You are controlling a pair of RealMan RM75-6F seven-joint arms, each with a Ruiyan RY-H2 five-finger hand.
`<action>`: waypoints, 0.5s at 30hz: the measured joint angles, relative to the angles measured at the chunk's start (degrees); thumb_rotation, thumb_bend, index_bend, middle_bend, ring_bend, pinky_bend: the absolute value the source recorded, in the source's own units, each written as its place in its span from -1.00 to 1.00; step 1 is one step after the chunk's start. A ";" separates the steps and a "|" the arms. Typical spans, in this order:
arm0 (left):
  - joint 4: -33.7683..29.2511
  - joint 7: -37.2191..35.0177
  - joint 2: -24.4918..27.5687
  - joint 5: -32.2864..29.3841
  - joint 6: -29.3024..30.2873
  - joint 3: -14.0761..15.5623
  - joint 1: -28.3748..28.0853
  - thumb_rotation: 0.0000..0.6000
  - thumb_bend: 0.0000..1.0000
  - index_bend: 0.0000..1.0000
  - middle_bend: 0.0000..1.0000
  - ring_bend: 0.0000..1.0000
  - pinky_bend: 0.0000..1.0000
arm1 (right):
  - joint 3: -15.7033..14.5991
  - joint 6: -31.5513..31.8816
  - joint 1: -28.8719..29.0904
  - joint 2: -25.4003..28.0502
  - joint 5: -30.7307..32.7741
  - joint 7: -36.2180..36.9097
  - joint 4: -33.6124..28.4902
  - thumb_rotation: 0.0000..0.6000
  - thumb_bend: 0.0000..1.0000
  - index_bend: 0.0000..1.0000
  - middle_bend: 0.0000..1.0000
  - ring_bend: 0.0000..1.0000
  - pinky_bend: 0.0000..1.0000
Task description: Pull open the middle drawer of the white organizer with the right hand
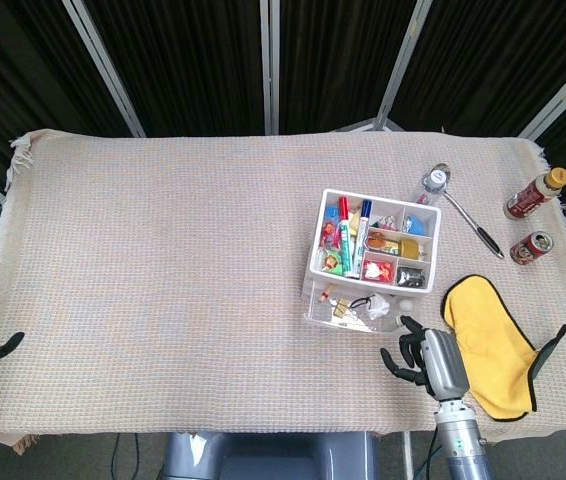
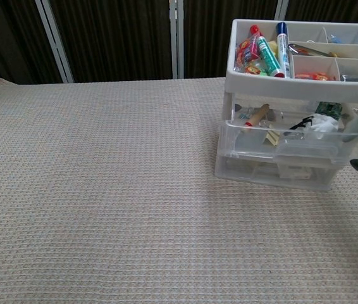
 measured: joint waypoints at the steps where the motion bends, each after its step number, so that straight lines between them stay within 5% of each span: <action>1: -0.01 0.05 -0.01 0.06 0.04 0.02 0.01 1.00 -0.92 -1.00 -1.00 -1.00 -1.00 | -0.08 -0.01 -0.05 0.01 -0.11 0.07 0.07 1.00 -0.51 -0.13 0.56 0.65 0.30; 15: -0.12 -0.16 0.08 -0.07 -0.06 0.03 0.03 1.00 -0.92 -1.00 -1.00 -1.00 -1.00 | -1.05 -0.48 -0.56 0.82 -0.17 -1.64 -0.54 1.00 -0.52 -0.20 0.59 0.65 0.30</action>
